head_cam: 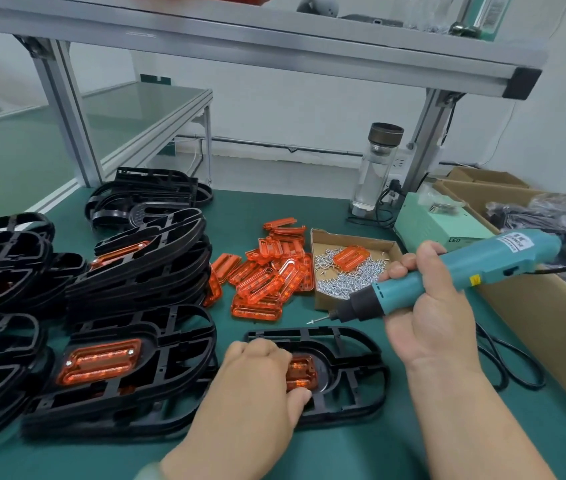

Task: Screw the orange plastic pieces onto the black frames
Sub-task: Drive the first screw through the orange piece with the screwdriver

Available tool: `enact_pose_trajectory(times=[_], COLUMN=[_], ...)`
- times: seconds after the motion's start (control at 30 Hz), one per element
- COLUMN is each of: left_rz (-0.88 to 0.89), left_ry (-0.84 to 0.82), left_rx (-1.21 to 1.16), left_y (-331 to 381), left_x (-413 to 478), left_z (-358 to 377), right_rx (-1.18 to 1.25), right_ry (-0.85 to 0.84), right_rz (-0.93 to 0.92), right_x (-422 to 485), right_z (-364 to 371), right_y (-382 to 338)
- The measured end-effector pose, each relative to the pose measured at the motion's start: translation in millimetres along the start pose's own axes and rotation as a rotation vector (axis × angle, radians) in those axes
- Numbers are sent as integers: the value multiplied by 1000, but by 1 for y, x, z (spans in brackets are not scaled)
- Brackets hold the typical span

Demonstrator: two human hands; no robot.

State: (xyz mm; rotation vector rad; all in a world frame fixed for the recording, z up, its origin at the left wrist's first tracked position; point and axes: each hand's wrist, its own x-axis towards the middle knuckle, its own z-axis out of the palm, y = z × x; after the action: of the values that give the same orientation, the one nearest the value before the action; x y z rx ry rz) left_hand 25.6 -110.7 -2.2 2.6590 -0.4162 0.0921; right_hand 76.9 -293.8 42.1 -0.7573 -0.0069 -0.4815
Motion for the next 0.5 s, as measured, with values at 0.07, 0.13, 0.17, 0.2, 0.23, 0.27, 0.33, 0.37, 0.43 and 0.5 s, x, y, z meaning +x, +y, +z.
enact_pose_trajectory(times=[0.07, 0.13, 0.17, 0.2, 0.23, 0.27, 0.33, 0.37, 0.43, 0.5], left_rz=[27, 58, 77, 98, 120, 140, 170, 181, 190, 186], left_ry=[7, 31, 39, 37, 25, 8, -19, -22, -16, -13], left_rx=[-9, -11, -16, -15, -9, 1, 33, 49, 60, 54], left_y=[0, -1, -1, -2, -3, -4, -5, -5, -5, -6], left_x=[0, 0, 0, 0, 0, 1, 0, 0, -1, -2], left_z=[2, 4, 4, 5, 6, 7, 10, 10, 11, 11], right_rx=[-15, -28, -36, -43, -52, -61, -82, -92, -117, -131], right_ry=[6, 8, 4, -2, -8, -12, -20, -21, -15, -14], right_rz=[3, 6, 8, 9, 11, 14, 18, 17, 15, 15], right_x=[-1, -2, -3, -3, -4, -5, -7, -8, -9, -10], right_z=[-1, -2, -2, -3, -3, -3, -4, -4, -4, -3], right_y=[0, -1, -2, -3, -4, -5, -5, -5, -4, -4])
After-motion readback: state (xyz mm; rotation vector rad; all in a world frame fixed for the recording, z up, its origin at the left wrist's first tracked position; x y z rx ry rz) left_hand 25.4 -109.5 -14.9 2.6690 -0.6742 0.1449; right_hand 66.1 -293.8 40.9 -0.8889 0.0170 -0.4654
